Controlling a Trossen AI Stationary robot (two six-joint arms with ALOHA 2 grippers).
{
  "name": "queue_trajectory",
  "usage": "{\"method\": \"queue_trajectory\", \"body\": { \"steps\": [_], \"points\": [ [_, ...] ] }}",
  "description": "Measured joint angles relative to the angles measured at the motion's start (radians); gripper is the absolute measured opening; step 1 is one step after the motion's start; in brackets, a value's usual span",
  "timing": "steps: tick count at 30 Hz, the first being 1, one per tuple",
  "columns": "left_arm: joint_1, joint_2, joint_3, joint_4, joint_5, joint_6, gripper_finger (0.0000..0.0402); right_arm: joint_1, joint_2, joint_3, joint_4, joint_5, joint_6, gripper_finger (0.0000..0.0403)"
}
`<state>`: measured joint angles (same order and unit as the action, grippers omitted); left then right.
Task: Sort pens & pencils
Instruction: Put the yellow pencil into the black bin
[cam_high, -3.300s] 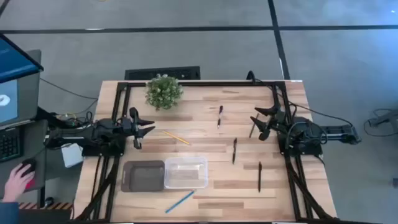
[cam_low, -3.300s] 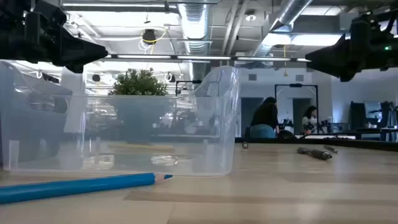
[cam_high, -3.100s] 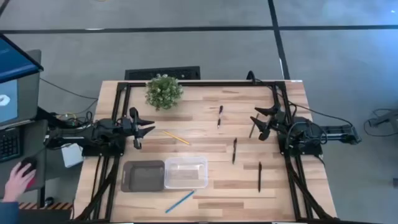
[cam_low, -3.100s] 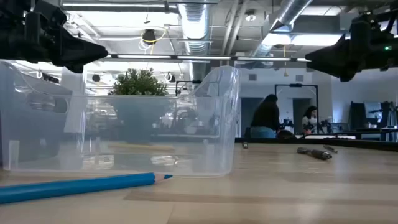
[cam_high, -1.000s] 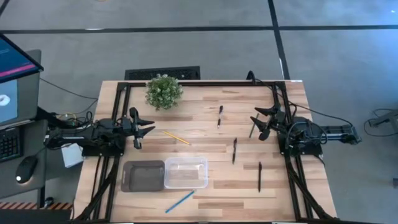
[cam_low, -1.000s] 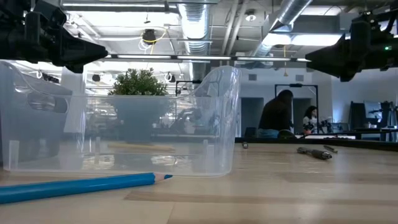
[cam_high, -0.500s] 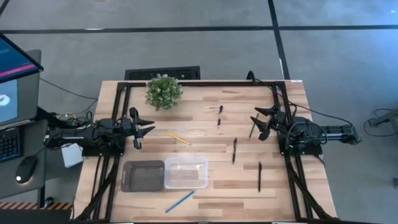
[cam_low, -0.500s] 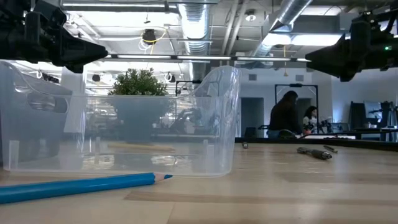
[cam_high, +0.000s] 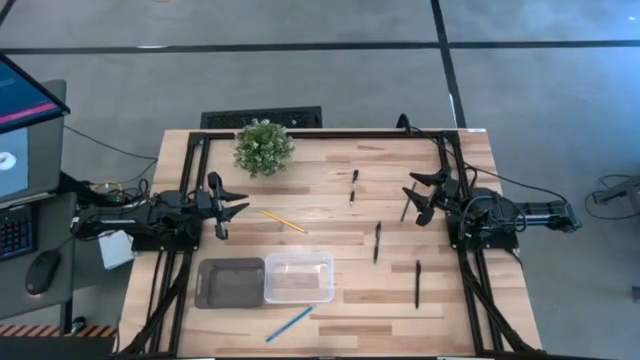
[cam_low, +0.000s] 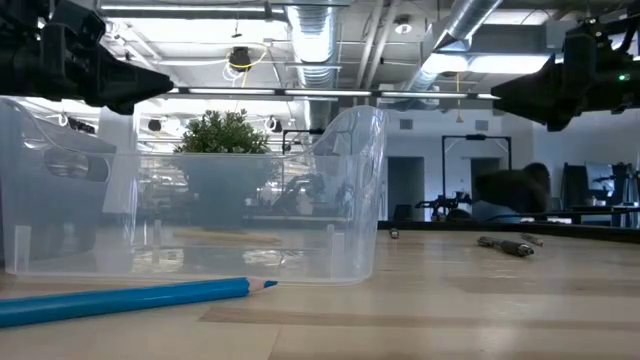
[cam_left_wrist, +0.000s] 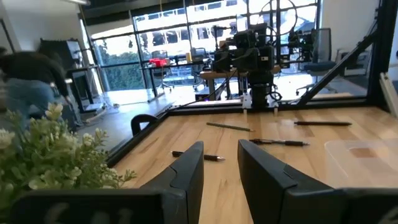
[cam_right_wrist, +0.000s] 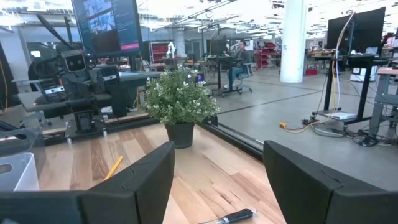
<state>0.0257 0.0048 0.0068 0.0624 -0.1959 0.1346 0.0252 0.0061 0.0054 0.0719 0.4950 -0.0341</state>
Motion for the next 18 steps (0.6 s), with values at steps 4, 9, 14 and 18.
{"method": "queue_trajectory", "body": {
  "steps": [4, 9, 14, 18],
  "points": [
    [0.0, 0.0, 0.0, 0.001, 0.0, 0.042, 0.009, 0.0, 0.0, 0.0, 0.0, 0.0, 0.0, 0.0268],
    [0.0, 0.0, 0.0, 0.0, 0.0, -0.03, 0.009, 0.0, 0.0, 0.0, 0.0, 0.0, 0.0, 0.0268],
    [0.0, 0.0, 0.0, 0.0, 0.002, -0.095, 0.009, 0.0, 0.0, 0.0, 0.0, 0.0, 0.0, 0.0268],
    [0.0, 0.0, 0.0, 0.0, 0.005, -0.132, 0.009, 0.0, 0.0, 0.0, 0.0, 0.0, 0.0, 0.0268]
  ]
}}
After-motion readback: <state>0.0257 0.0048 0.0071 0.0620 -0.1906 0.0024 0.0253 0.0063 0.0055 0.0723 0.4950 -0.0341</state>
